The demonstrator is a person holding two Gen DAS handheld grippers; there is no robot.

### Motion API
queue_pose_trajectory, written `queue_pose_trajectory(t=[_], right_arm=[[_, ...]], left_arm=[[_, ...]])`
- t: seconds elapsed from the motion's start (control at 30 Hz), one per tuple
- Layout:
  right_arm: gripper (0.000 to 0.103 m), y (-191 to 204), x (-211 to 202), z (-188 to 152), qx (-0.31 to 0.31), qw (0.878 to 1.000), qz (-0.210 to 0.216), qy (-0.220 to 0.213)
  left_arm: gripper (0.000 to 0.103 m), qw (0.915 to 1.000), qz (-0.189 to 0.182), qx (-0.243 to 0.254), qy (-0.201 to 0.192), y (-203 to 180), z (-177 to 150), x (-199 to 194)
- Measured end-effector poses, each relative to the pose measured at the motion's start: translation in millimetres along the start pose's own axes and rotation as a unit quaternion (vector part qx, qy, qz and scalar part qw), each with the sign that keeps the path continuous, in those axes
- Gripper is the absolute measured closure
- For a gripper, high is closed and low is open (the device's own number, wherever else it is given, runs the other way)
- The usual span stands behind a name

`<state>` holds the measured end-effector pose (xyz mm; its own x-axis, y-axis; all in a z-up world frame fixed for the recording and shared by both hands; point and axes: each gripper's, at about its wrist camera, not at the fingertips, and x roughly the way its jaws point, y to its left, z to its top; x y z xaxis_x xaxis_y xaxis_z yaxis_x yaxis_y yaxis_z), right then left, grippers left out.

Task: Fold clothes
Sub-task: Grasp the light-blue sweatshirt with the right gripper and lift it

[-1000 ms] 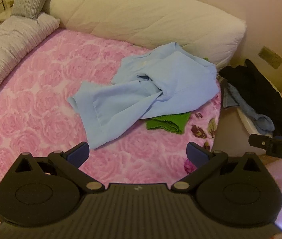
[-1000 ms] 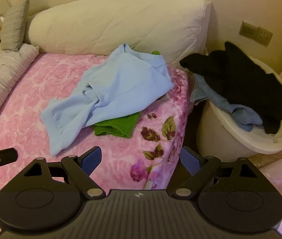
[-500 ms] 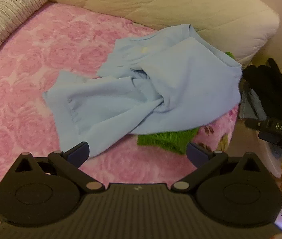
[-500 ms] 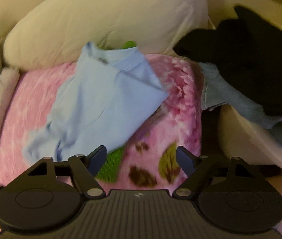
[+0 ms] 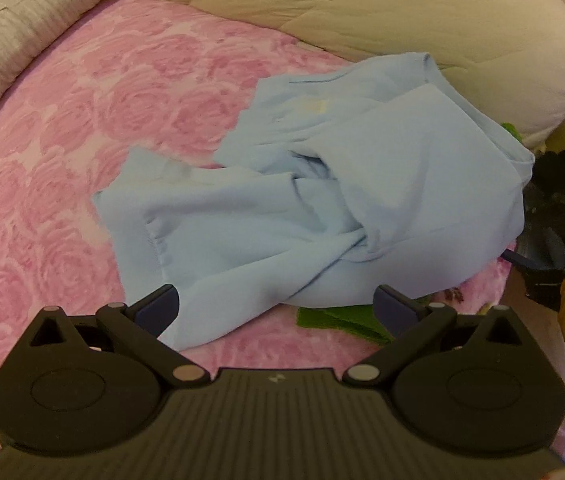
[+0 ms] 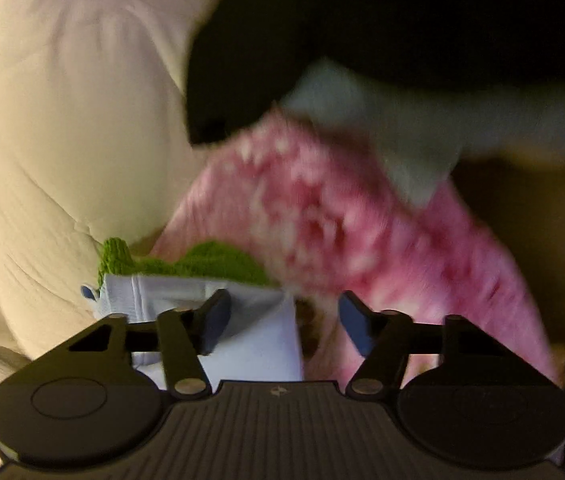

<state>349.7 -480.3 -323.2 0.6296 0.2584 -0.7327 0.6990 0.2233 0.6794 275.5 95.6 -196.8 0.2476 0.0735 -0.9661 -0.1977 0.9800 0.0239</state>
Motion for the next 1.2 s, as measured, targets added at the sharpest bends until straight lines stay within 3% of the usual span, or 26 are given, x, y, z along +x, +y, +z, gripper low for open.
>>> queue_pose_trajectory(t=[0.1,0.17,0.27,0.37,0.47,0.63,0.7,0.83,0.93,1.03,1.1,1.2], right_arm=[[0.087,0,4,-3,0.014,0.999,0.022,0.024],[0.094,0,6,-4,0.024,0.998,0.036,0.039],[0.095,52,-27,-19,-0.098,0.993,0.064,0.022],[0.095,114,-62,-43,-0.230,0.968,0.097,0.008],[0.095,177,-86,-72,-0.334,0.933,0.132,0.004],[0.095,260,-116,-134,-0.424,0.885,0.192,0.023],[0.095,292,-128,-161,-0.465,0.856,0.224,0.038],[0.094,331,-161,-249,-0.521,0.793,0.303,0.089],[0.094,337,-187,-309,-0.520,0.752,0.376,0.153],[0.094,343,-214,-370,-0.512,0.703,0.445,0.216],[0.094,345,-236,-407,-0.512,0.685,0.459,0.240],[0.094,354,-255,-445,-0.499,0.669,0.478,0.274]], left_arm=[[0.001,0.9998,0.005,-0.017,-0.004,11,-2,-12],[0.001,0.9995,0.007,-0.029,-0.009,18,-3,-22],[0.001,0.9984,0.004,-0.051,-0.022,30,-6,-42],[0.001,0.9961,0.004,-0.080,-0.037,44,-14,-65],[0.001,0.9914,0.010,-0.116,-0.060,66,-28,-94],[0.001,0.9787,0.024,-0.179,-0.098,99,-37,-144],[0.001,0.9696,0.039,-0.214,-0.112,112,-31,-167],[0.001,0.9455,0.071,-0.286,-0.138,159,-72,-216],[0.001,0.9212,0.101,-0.342,-0.156,188,-103,-247],[0.001,0.8944,0.132,-0.391,-0.172,211,-152,-274],[0.001,0.8760,0.150,-0.420,-0.183,228,-194,-295],[0.001,0.8513,0.166,-0.455,-0.202,242,-252,-320]])
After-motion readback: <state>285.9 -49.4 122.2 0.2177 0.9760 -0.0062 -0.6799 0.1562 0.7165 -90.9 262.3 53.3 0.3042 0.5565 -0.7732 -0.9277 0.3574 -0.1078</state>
